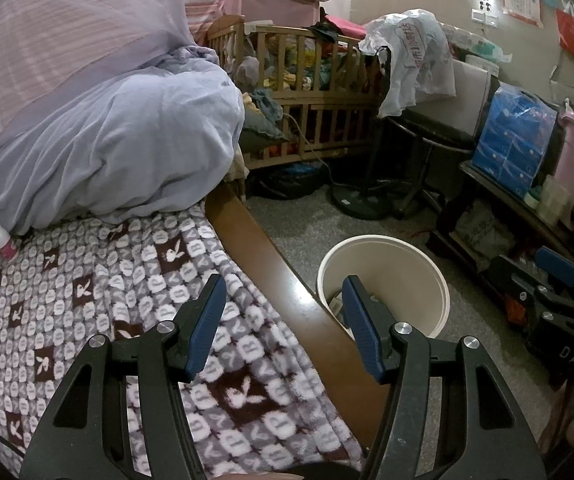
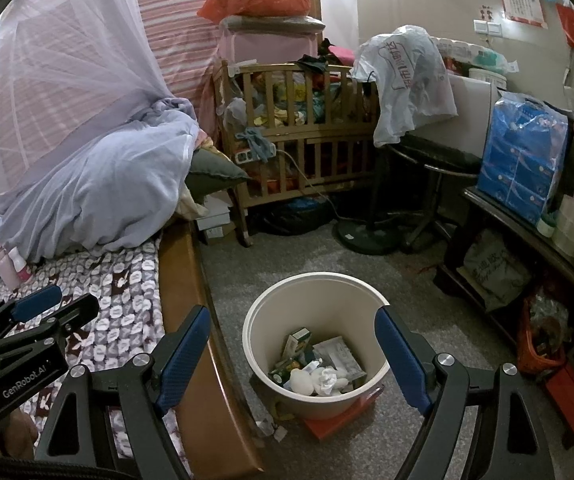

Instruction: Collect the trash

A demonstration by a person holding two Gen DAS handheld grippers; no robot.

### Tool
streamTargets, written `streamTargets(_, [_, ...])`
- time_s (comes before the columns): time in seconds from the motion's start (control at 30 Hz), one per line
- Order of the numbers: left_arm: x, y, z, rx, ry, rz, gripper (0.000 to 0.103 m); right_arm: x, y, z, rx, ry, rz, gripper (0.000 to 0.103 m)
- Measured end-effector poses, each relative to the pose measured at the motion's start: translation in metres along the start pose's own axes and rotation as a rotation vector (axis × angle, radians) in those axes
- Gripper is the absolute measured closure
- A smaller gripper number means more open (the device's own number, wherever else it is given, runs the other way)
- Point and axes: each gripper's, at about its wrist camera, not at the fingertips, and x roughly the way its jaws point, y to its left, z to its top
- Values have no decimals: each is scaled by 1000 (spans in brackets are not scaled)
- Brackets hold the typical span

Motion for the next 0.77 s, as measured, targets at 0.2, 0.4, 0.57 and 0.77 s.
streamTargets(0.2, [1, -1, -2, -1, 3, -2, 44, 0, -3, -3, 1, 3, -2, 21])
streamTargets(0.4, [3, -2, -3, 5, 11, -10, 44, 2, -3, -2, -2, 9, -5, 21])
streamTargets(0.57, [4, 4, -3, 6, 21, -29, 44, 1, -4, -5, -5, 16, -6, 21])
streamTargets(0.77, [3, 20, -5, -7, 33, -28, 44, 6, 5, -6, -23, 31, 6, 21])
